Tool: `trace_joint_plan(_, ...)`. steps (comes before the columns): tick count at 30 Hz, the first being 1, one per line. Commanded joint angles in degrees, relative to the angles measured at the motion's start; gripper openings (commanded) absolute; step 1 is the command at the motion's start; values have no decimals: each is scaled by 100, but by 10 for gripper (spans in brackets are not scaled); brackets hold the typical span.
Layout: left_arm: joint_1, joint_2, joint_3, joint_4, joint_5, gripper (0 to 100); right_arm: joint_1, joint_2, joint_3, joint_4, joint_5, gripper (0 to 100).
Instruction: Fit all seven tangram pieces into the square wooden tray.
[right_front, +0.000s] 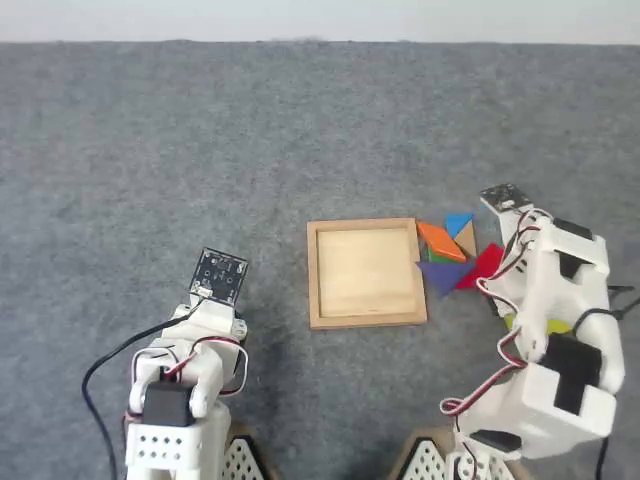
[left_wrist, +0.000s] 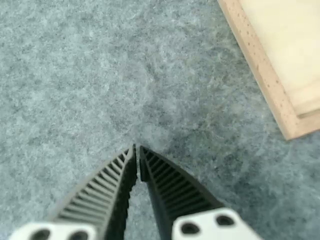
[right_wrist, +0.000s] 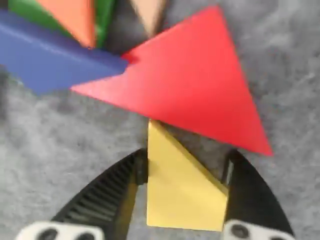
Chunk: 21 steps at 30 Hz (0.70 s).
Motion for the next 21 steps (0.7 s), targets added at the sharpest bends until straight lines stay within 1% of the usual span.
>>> trace_joint_plan(1, -26, -141, -66, 26, 44, 13, 171, 66, -62, -48, -141, 219)
trace_joint_plan(5, -26, -141, -66, 26, 44, 13, 251, 66, -308, 40, -141, 193)
trace_joint_plan(7, -26, -141, -66, 26, 44, 13, 374, 57, -519, 321, -114, 203)
trace_joint_plan(10, -26, -141, -66, 26, 44, 13, 426, -101, -818, 1015, 158, 299)
trace_joint_plan(12, -26, -141, -66, 26, 44, 13, 382, -497, -853, 1367, 290, 365)
trace_joint_plan(13, -26, -141, -66, 26, 44, 13, 330, -787, -853, 1499, 316, 380)
trace_joint_plan(15, -26, -141, -66, 26, 44, 13, 242, -1446, -818, 1727, 440, 372)
trace_joint_plan(19, -26, -141, -66, 26, 44, 13, -13, -2325, -290, 2404, 1477, 354)
trace_joint_plan(21, -26, -141, -66, 26, 44, 13, -4, -2457, 123, 2316, 1881, 344)
